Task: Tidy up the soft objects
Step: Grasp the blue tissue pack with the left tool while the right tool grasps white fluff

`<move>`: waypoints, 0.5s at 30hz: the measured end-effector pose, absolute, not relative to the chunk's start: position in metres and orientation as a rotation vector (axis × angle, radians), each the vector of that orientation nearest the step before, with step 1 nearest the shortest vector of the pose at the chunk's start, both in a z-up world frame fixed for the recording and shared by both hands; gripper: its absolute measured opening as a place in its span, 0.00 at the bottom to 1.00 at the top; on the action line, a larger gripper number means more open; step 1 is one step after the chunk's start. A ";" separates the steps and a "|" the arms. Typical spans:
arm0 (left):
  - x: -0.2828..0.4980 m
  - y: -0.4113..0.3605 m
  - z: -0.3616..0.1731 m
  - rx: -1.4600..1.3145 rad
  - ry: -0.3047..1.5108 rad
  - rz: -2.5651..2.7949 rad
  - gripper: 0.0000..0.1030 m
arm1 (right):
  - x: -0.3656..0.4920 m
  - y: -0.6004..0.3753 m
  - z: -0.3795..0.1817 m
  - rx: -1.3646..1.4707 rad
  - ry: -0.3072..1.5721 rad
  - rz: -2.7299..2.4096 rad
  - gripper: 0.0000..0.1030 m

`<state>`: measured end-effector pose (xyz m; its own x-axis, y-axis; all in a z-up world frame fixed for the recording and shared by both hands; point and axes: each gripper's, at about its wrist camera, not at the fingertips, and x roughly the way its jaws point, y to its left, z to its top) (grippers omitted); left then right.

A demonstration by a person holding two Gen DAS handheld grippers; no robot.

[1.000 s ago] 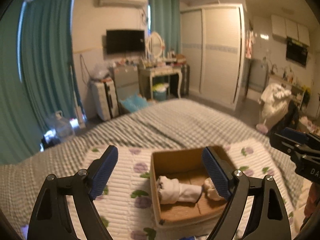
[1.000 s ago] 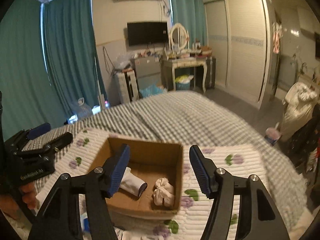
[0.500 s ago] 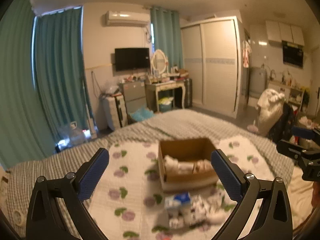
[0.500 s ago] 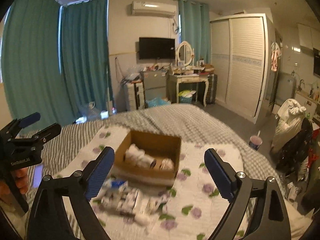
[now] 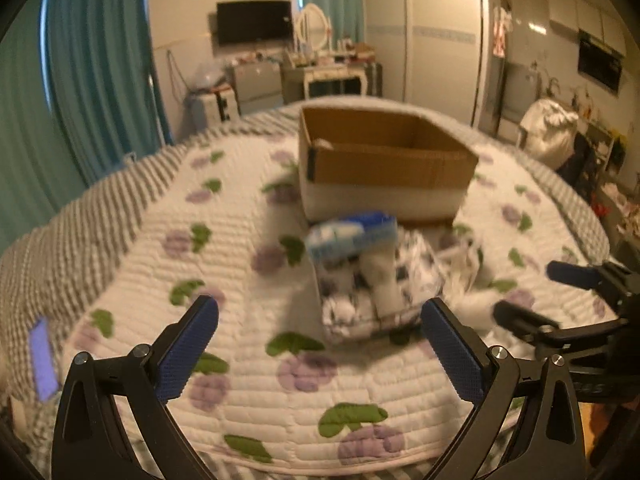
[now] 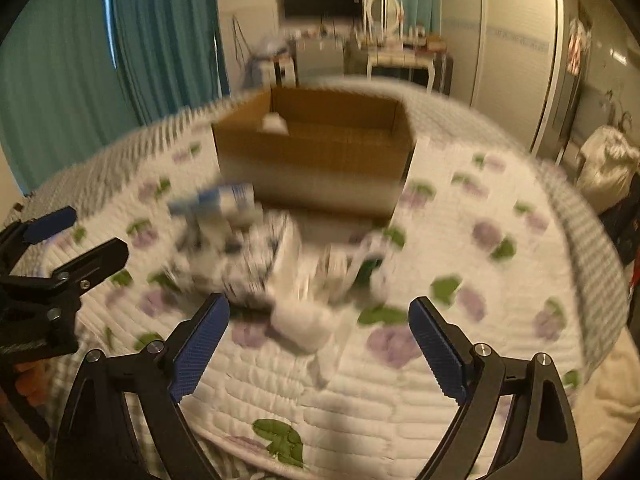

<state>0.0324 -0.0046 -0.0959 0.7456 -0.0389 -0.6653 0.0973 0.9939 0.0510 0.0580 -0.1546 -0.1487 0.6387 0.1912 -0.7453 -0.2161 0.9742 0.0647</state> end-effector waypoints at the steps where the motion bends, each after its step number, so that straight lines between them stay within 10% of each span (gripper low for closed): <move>1: 0.034 -0.007 -0.102 0.096 0.736 -0.081 1.00 | 0.062 -0.153 -0.157 -0.029 0.863 0.238 0.87; 4: 0.037 -0.010 -0.106 0.101 0.742 -0.099 0.99 | 0.074 -0.145 -0.177 -0.043 0.909 0.253 0.76; 7: 0.043 -0.013 -0.107 0.087 0.744 -0.124 0.96 | 0.082 -0.145 -0.194 -0.033 0.964 0.272 0.37; 15: 0.065 -0.021 -0.097 0.050 0.741 -0.164 0.91 | 0.073 -0.177 -0.145 0.026 0.824 0.256 0.34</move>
